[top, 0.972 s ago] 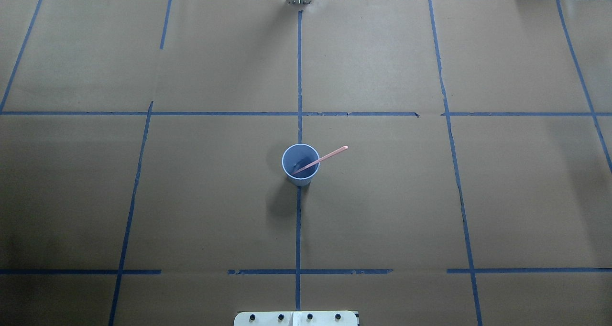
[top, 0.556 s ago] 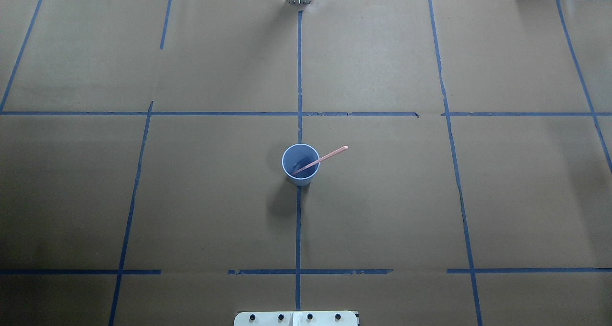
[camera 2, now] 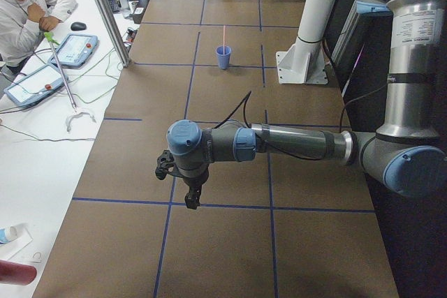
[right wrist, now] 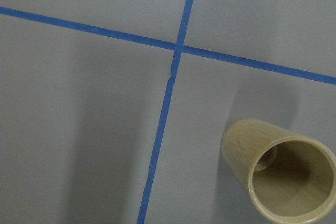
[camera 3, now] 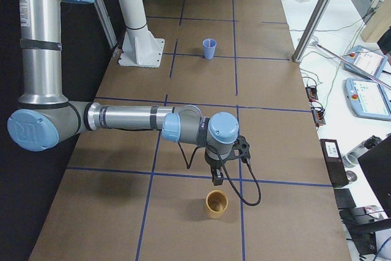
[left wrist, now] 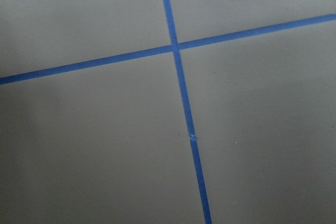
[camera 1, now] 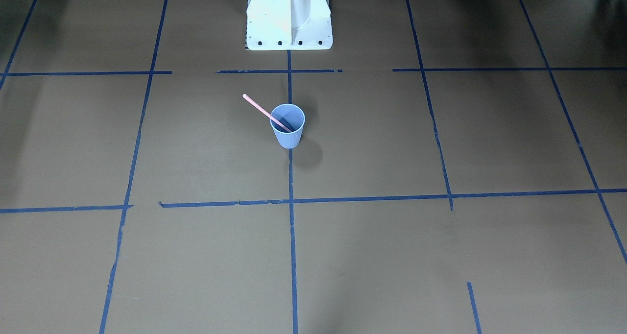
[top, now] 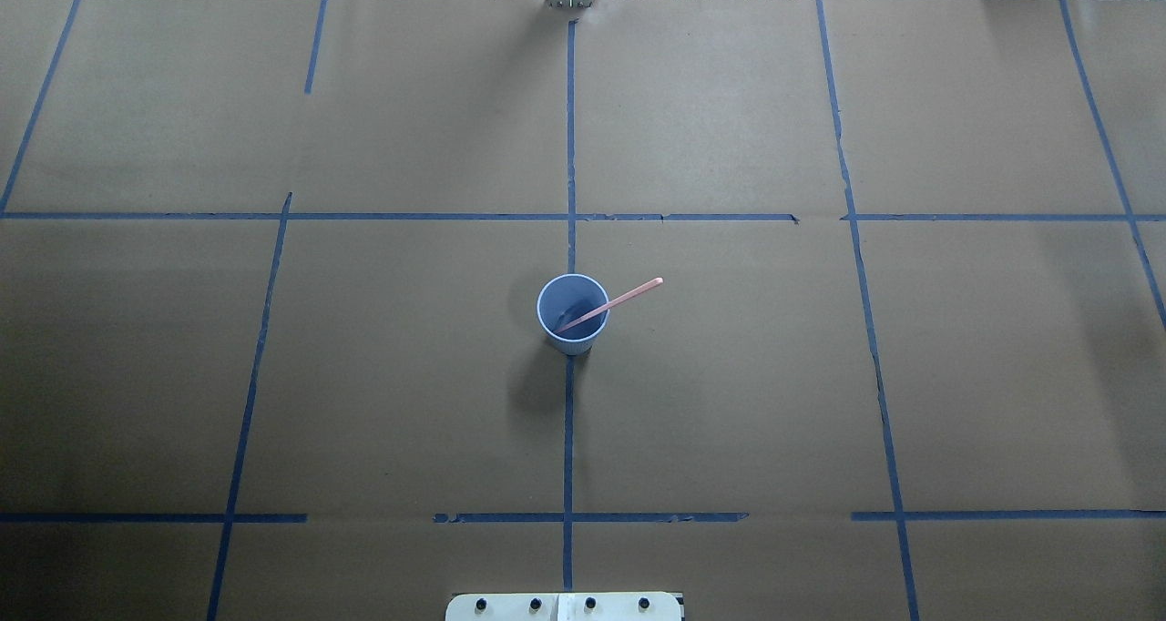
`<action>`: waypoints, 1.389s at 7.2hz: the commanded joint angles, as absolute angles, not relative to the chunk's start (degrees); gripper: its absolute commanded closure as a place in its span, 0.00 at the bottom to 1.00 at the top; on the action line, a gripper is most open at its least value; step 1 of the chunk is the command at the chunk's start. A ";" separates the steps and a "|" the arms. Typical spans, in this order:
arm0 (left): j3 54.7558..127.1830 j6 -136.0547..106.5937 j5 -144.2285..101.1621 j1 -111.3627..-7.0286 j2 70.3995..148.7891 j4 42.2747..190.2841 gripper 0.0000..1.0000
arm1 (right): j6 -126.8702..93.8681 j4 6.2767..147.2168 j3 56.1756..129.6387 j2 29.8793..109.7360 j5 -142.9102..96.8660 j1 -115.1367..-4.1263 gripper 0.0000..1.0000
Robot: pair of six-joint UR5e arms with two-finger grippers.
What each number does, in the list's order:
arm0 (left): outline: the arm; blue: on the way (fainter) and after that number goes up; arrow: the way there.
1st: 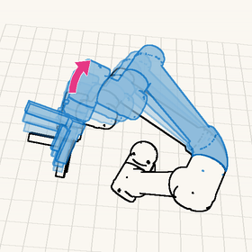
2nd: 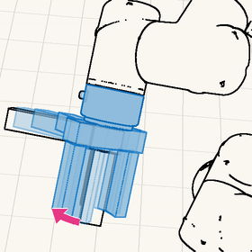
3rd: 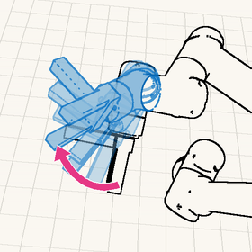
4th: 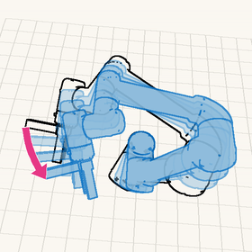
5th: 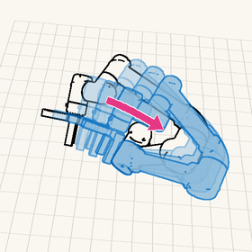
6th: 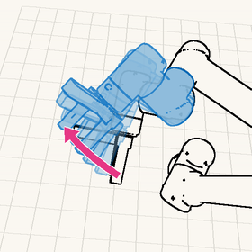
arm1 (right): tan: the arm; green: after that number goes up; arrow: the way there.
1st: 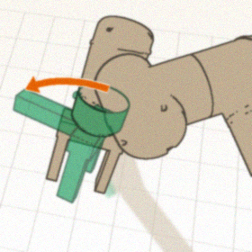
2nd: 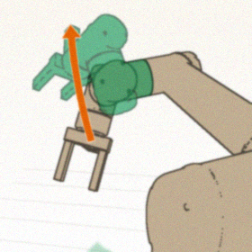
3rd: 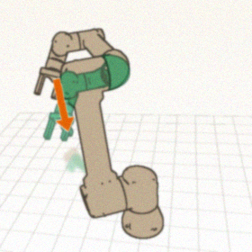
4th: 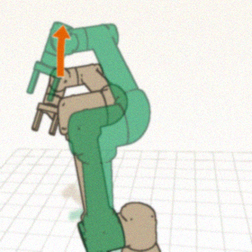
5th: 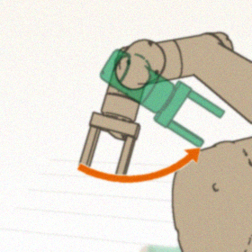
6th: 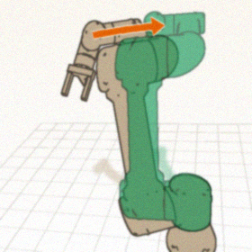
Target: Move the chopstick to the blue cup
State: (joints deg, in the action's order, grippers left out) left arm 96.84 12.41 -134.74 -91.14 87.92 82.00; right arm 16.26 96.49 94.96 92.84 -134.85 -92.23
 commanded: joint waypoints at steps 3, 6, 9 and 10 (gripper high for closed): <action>94.59 2.38 -135.00 -91.58 86.40 82.44 0.00 | 15.73 96.15 94.92 94.03 -135.52 -92.02 0.00; 95.62 3.07 -134.91 -91.67 86.05 83.14 0.00 | 14.94 95.80 94.31 94.21 -134.48 -92.02 0.00; 95.27 2.73 -134.65 -91.32 86.65 84.46 0.00 | 14.50 95.98 94.92 92.04 -131.58 -91.32 0.00; 95.88 2.55 -134.65 -91.41 86.66 85.25 0.00 | 11.37 95.89 94.83 91.85 -132.18 -90.54 0.00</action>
